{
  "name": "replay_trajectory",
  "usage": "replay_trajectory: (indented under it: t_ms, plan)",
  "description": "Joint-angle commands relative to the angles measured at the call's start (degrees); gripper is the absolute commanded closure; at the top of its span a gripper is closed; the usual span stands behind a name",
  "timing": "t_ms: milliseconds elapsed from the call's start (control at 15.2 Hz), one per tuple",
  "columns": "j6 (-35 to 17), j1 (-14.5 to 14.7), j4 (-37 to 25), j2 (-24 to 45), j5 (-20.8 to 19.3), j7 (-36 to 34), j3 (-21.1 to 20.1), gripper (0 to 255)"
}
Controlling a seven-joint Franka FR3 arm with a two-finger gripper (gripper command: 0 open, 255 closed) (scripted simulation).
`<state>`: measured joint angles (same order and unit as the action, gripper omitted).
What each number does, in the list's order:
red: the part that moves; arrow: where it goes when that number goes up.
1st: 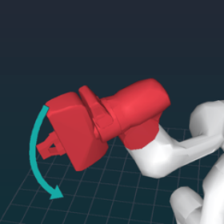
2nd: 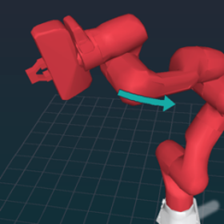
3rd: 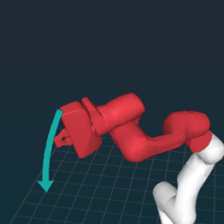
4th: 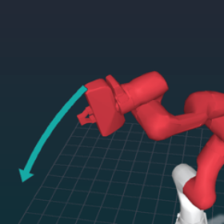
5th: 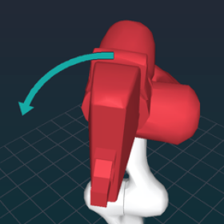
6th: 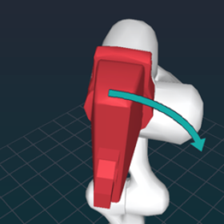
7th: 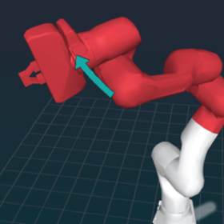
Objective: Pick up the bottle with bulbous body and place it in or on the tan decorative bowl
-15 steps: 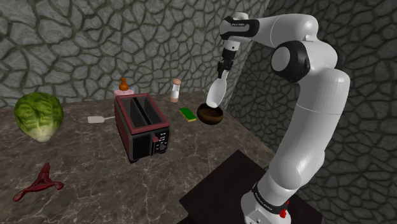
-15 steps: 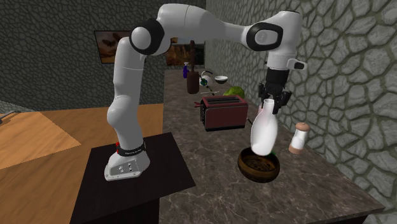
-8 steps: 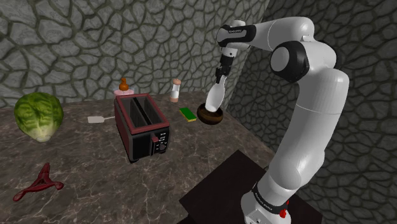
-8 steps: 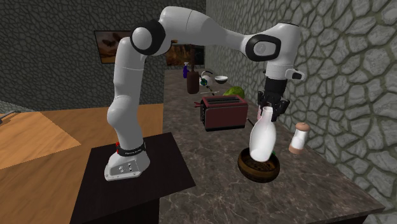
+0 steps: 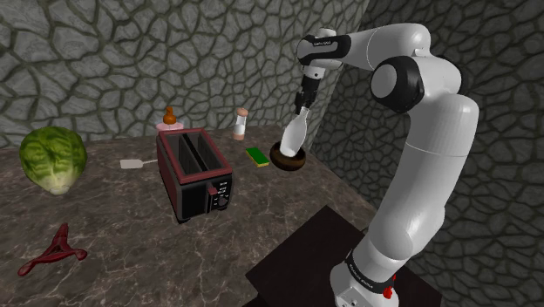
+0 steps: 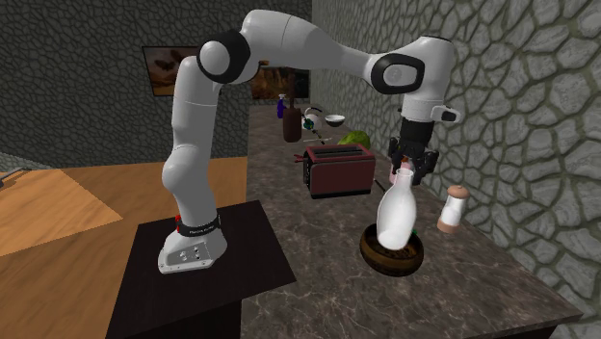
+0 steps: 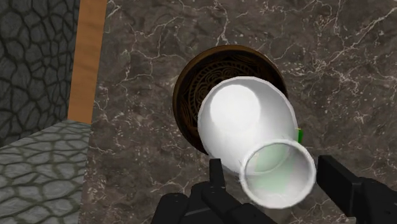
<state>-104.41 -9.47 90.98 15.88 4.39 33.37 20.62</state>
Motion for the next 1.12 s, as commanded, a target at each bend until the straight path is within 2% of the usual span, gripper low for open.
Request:
replay_trajectory:
  t_ms: [0, 264, 528, 1056]
  plan:
    - [0.0, 0.0, 0.0, 0.0, 0.0, 0.0, 0.0, 0]
    - [0.0, 0.0, 0.0, 0.0, 0.0, 0.0, 0.0, 0]
    - [7.4, -0.4, -7.6, 0.2, 0.0, -0.1, 0.1, 0]
    - [7.4, -0.3, -7.6, 0.2, 0.0, -0.1, 0.1, 0]
